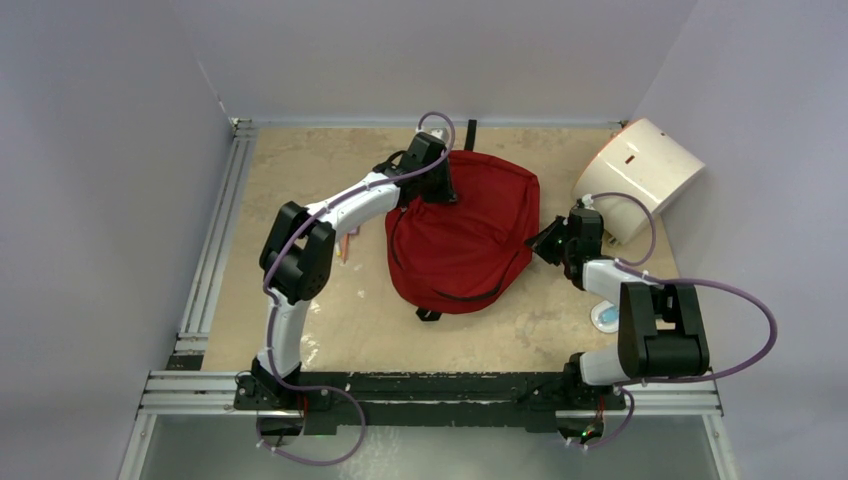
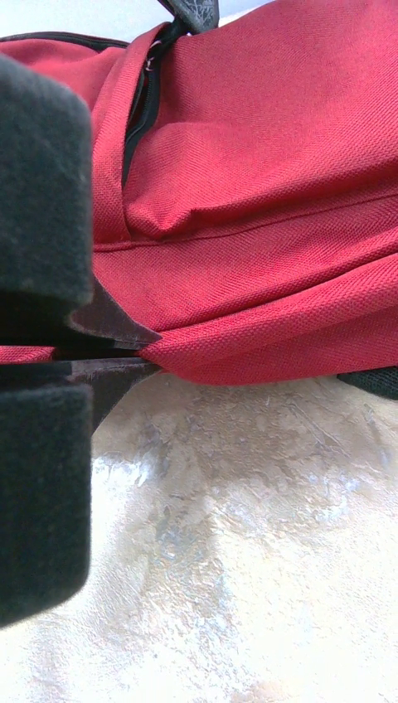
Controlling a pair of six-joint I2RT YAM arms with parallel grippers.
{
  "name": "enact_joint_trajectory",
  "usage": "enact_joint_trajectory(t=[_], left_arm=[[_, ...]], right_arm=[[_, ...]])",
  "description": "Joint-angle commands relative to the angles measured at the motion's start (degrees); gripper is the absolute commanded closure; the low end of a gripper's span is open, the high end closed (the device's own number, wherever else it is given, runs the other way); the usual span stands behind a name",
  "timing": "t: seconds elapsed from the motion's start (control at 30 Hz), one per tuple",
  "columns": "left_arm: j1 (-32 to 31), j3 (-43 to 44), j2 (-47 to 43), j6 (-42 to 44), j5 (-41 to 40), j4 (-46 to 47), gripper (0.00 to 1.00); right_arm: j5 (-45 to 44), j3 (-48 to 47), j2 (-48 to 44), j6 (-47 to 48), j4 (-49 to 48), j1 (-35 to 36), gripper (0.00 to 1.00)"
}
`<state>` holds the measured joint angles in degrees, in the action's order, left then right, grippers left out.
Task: Pack the student bag
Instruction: Unzip the student bag at the center of the board.
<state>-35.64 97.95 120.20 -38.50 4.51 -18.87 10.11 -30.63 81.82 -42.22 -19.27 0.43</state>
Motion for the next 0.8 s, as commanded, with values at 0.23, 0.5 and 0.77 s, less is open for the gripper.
enact_joint_trajectory(t=[0.23, 0.5, 0.77], left_arm=[[0.58, 2.8, -2.68, 1.65, -1.15, 1.08, 1.0], [2.42, 0.99, -4.42, 6.2, -7.15, -0.43, 1.0], [4.31, -2.48, -6.28, 9.17, -10.88, -0.29, 1.0]], right_arm=[[-2.81, -0.2, -1.77, 1.0, -0.5, -0.27, 1.0], [-3.63, -0.51, -2.12, 1.16, 0.01, -0.24, 1.0], [-3.96, -0.77, -2.2, 1.06, 0.35, -0.28, 1.0]])
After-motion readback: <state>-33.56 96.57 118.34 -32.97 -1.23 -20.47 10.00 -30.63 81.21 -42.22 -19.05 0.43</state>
